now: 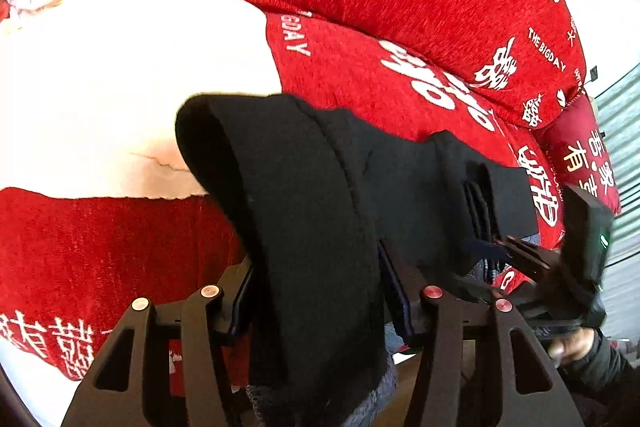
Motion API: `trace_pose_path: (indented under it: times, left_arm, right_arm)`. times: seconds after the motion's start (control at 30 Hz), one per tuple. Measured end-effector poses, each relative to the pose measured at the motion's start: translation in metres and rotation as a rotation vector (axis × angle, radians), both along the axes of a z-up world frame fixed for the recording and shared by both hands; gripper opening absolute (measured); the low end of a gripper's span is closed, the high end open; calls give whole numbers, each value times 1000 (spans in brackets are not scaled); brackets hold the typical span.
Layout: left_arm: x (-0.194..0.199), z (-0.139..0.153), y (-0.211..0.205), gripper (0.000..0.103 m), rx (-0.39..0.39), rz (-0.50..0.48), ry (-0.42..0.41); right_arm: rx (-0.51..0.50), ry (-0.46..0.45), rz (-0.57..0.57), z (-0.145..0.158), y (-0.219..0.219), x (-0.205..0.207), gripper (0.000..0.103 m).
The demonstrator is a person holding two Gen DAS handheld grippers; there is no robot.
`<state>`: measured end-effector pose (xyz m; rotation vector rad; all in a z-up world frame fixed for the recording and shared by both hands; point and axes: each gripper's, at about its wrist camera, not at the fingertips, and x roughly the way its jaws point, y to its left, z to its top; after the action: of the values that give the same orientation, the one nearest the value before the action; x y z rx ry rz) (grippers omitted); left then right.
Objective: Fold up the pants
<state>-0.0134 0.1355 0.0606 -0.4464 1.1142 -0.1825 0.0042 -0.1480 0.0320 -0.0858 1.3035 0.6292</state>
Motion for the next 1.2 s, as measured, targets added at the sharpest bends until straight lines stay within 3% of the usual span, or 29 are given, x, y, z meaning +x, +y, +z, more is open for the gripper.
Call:
trace_pose_path:
  times: [0.03, 0.07, 0.13, 0.17, 0.23, 0.3, 0.43, 0.47, 0.5, 0.57, 0.63, 0.67, 0.7, 0.8, 0.87, 0.97, 1.03, 1.2]
  left_arm:
    - [-1, 4, 0, 55, 4, 2, -5]
    - [-2, 9, 1, 45, -5, 3, -13]
    - [2, 11, 2, 41, -25, 8, 12]
    - [5, 10, 1, 40, -11, 15, 23]
    - [10, 5, -3, 29, 30, 20, 41]
    - [12, -5, -3, 28, 34, 24, 49]
    - [11, -23, 3, 29, 9, 45, 61]
    - [9, -29, 5, 35, -9, 44, 55]
    - [8, -36, 7, 60, -30, 41, 55]
    - [8, -52, 8, 92, -79, 37, 84]
    - [8, -65, 6, 92, -49, 55, 92]
    - [8, -68, 5, 87, -41, 55, 96]
    - [8, -69, 4, 70, -46, 59, 101]
    - [6, -64, 7, 42, -48, 50, 115]
    - [4, -53, 6, 36, -40, 30, 111]
    - [6, -38, -12, 29, 64, -19, 102]
    - [11, -29, -22, 29, 119, -31, 114]
    - [22, -33, -21, 30, 142, -56, 184]
  right_arm:
    - [-28, -80, -19, 13, -6, -2, 77]
    - [-67, -148, -50, 23, -13, 1, 80]
    - [-156, -252, -155, 33, -28, 17, 88]
    - [-162, -257, -185, 31, -33, 27, 91]
    - [-188, -206, -190, 11, -34, 43, 93]
    - [-242, -143, -174, -13, -27, 50, 94]
    - [-369, -297, -87, -34, -6, 32, 103]
    - [-361, -315, -96, -33, -9, 30, 103]
    - [-350, -312, -109, -34, -13, 29, 103]
    - [-344, -320, -101, -34, -13, 28, 103]
    - [-344, -326, -100, -32, -10, 22, 103]
    - [-344, -328, -100, -32, -10, 22, 103]
    - [-343, -333, -102, -32, -10, 21, 103]
    - [-340, -343, -105, -35, -13, 21, 103]
    - [-344, -339, -106, -35, -11, 23, 103]
    - [-348, -333, -106, -34, -11, 23, 103]
    - [-364, -318, -96, -31, -9, 25, 103]
    - [-340, -275, -106, -22, -12, 26, 103]
